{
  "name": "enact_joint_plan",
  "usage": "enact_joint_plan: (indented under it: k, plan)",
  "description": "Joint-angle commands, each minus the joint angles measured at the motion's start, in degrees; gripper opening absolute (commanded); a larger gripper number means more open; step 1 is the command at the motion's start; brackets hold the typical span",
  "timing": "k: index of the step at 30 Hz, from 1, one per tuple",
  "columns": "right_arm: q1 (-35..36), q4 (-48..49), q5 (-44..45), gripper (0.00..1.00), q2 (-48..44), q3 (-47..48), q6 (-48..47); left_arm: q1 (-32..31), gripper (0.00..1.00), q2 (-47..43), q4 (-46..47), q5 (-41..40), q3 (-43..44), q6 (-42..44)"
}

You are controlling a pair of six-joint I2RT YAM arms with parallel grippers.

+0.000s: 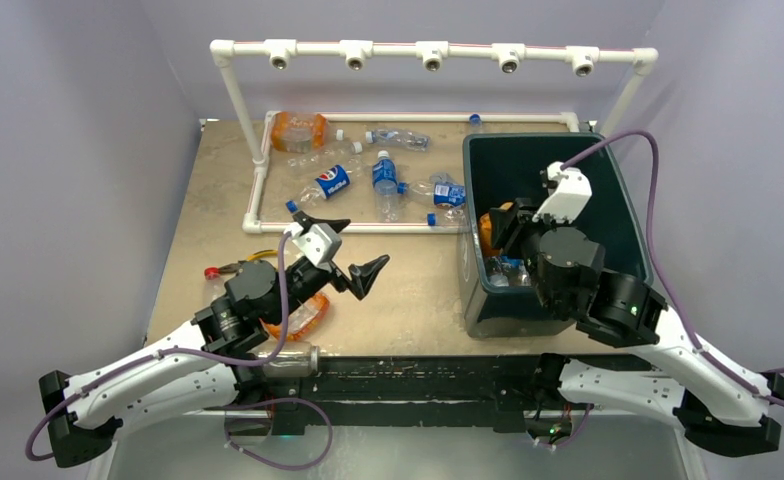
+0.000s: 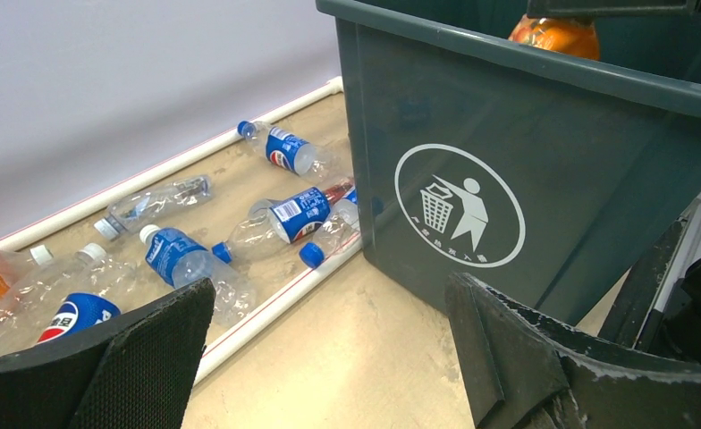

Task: Put the plastic bottles in the bin
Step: Place the plastic bottle in the trash bin.

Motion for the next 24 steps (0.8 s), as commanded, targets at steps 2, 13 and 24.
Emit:
enact_joint_plan:
  k: [2,13,24]
  plan:
    - [-0.05,-0.93,-2.56,0.40,-2.57,0.59,3.06,-0.41,0.99,1.11,-0.20,-0.68,2.99,0.12]
    - [-0.05,-1.52,-4.12,0.81,-3.93,3.35,2.33,-0.41,0.99,2.37,-1.57,-3.22,3.83,0.12]
    - [-0.05,21.27,-32.18,0.87,-14.87,-2.10,-9.34,-0.50,0.99,5.38,-4.50,-12.71,5.89,2.02]
